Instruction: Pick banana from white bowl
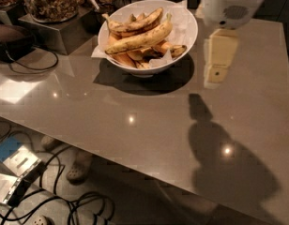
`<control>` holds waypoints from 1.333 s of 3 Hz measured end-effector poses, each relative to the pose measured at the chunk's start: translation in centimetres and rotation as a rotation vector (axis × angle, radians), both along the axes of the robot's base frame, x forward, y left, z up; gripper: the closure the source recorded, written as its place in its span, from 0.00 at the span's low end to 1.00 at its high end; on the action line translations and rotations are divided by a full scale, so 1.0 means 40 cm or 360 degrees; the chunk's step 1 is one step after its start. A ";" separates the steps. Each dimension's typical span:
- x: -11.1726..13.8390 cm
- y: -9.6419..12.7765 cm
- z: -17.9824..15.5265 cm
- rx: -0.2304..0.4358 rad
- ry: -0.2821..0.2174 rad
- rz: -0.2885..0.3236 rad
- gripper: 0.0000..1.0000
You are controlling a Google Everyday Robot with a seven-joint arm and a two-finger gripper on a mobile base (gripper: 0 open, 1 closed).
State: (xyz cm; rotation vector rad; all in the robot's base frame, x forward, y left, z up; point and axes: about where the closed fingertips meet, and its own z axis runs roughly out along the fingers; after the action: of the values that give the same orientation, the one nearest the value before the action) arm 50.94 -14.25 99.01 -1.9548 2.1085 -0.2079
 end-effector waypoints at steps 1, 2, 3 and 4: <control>0.014 0.021 0.005 0.0004 -0.0029 0.0021 0.00; 0.030 0.030 0.003 0.0028 -0.0026 0.0049 0.00; 0.096 0.081 0.017 0.0031 -0.0030 0.0103 0.00; 0.167 0.157 0.028 0.0023 -0.0031 0.0197 0.00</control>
Offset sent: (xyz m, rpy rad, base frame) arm 0.0112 0.0111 -0.0020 0.0197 0.0260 0.0488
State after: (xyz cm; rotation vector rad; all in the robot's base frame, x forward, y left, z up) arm 57.60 -7.98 100.15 -2.0576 1.9632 -0.1863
